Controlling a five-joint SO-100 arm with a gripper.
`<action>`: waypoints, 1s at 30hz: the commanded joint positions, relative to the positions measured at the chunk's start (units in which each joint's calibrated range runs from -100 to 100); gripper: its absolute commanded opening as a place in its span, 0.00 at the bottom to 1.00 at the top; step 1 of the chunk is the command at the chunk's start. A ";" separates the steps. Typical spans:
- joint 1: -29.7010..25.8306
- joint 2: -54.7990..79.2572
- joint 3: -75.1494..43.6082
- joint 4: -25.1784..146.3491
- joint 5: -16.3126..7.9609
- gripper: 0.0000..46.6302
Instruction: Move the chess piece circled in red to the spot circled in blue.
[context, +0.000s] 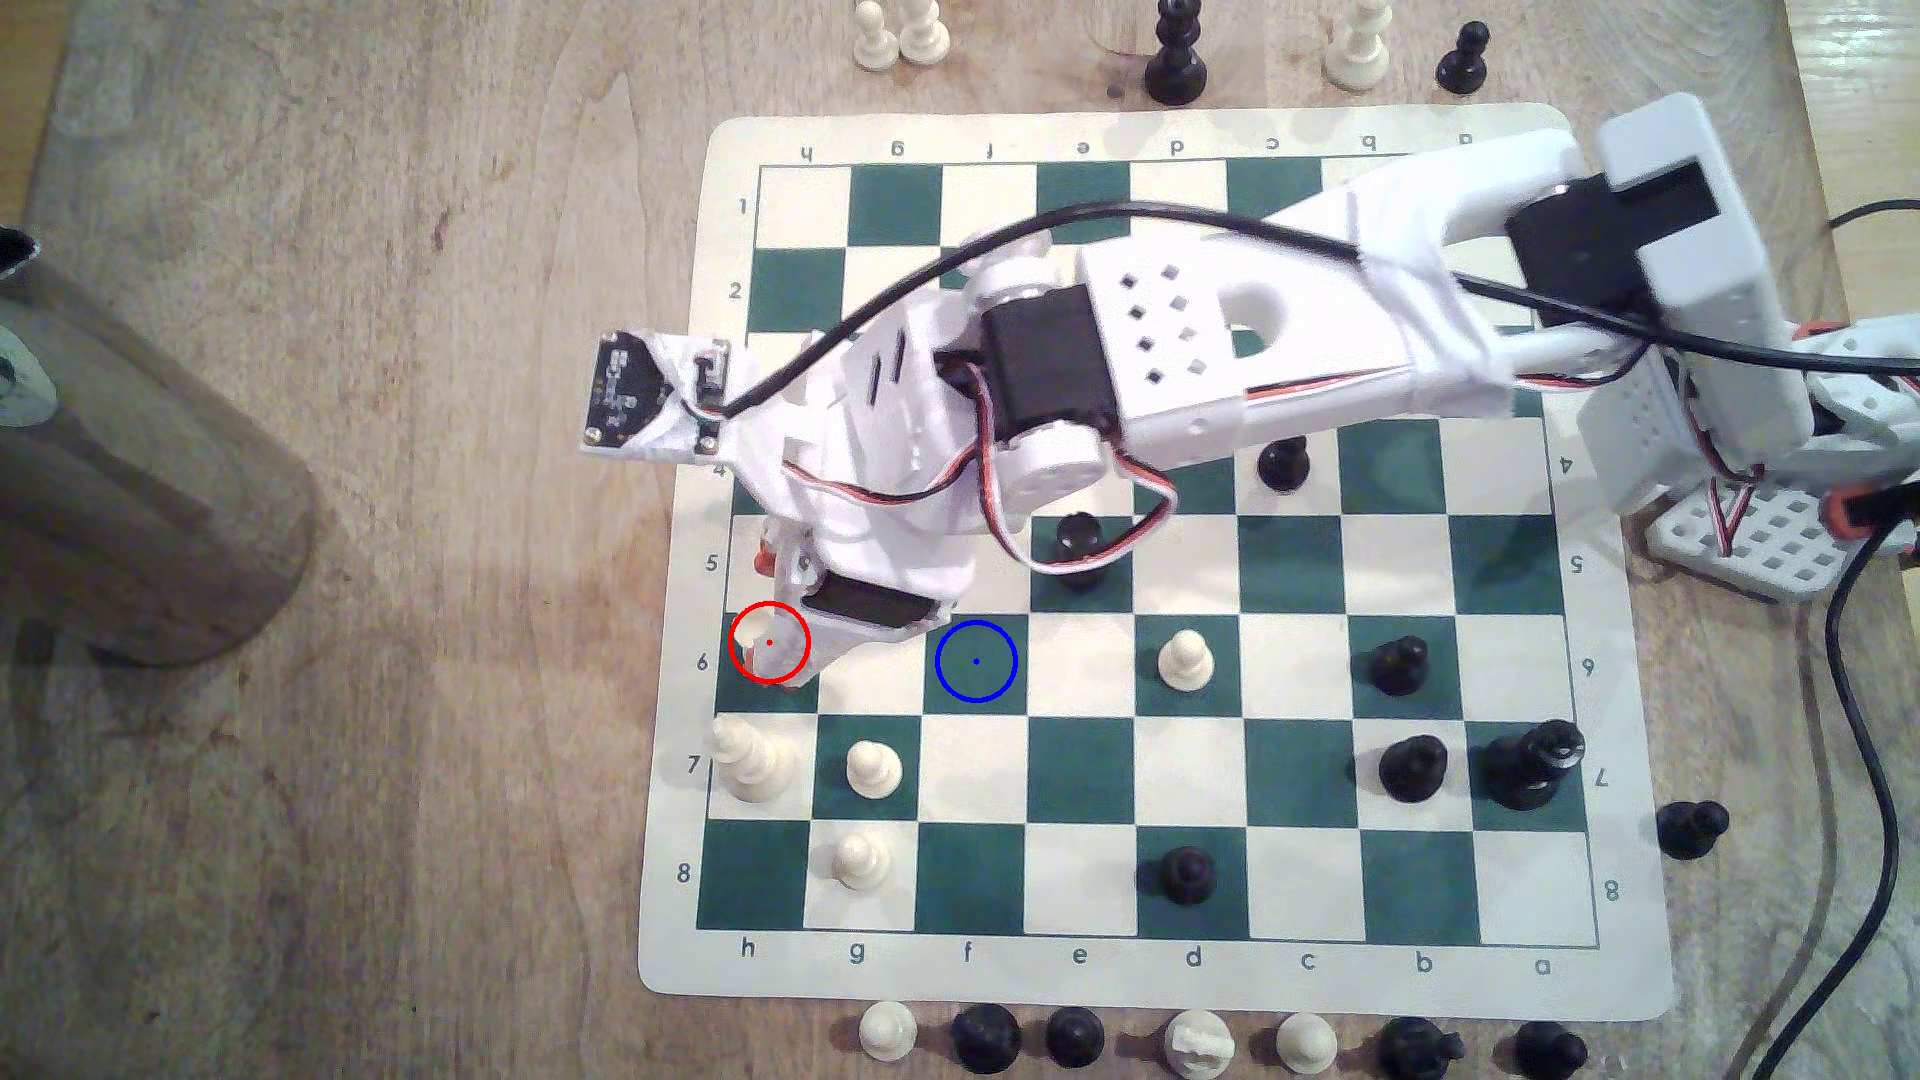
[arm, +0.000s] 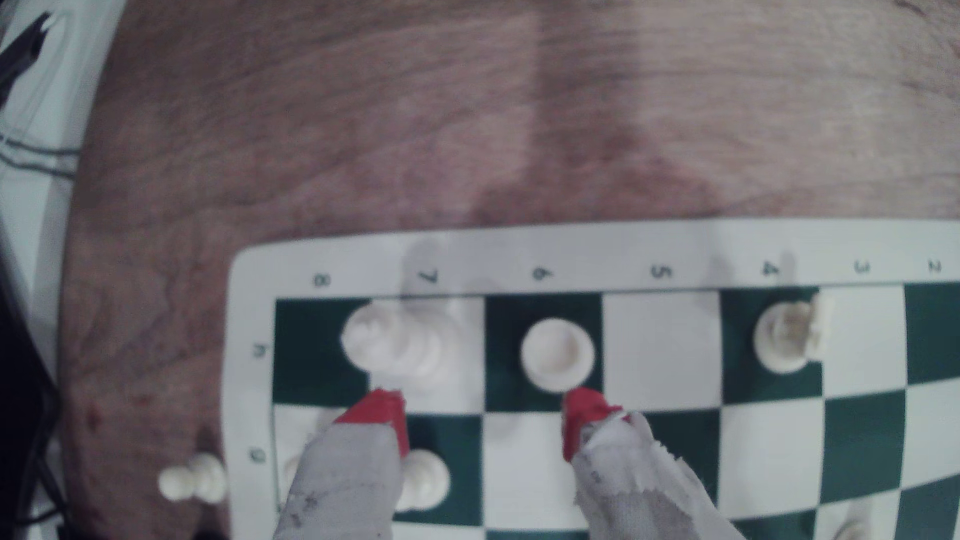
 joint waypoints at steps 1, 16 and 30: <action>0.44 -0.19 -5.47 -1.62 -0.24 0.35; 1.06 7.11 -8.46 -3.75 -1.03 0.35; 1.53 11.02 -9.37 -5.14 -0.98 0.34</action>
